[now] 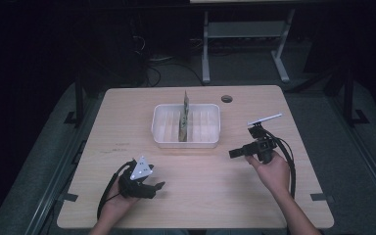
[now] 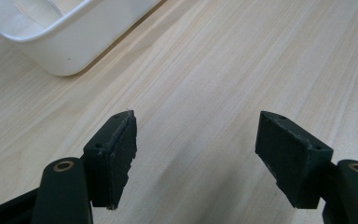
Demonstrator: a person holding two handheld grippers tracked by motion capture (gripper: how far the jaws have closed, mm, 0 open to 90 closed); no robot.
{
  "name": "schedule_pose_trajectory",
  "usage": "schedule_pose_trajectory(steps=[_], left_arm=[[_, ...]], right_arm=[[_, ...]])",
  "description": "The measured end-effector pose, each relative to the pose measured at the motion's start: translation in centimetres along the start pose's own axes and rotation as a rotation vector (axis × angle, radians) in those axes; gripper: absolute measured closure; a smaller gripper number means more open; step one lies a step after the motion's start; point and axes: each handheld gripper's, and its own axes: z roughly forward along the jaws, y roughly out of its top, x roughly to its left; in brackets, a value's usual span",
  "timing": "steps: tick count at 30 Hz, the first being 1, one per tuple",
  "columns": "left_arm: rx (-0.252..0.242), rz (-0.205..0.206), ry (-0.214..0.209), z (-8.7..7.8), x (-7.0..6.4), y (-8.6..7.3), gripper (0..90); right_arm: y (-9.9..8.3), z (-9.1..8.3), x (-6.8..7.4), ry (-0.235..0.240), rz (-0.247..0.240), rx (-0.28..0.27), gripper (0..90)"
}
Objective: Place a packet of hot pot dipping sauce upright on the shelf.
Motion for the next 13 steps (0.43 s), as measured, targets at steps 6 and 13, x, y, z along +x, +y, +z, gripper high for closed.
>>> schedule_pose_trajectory(steps=[6, 13], left_arm=[[-0.004, 0.0, 0.004, 0.0, 0.0, 0.0, 28.7], [-0.007, -0.003, 0.004, 0.0, 0.1, 0.0, 28.7]], right_arm=[[-1.3, 0.2, -0.6, 0.002, 0.015, 0.008, 50.6], [-3.2, 0.3, -1.6, 0.007, 0.034, 0.016, 50.1]])
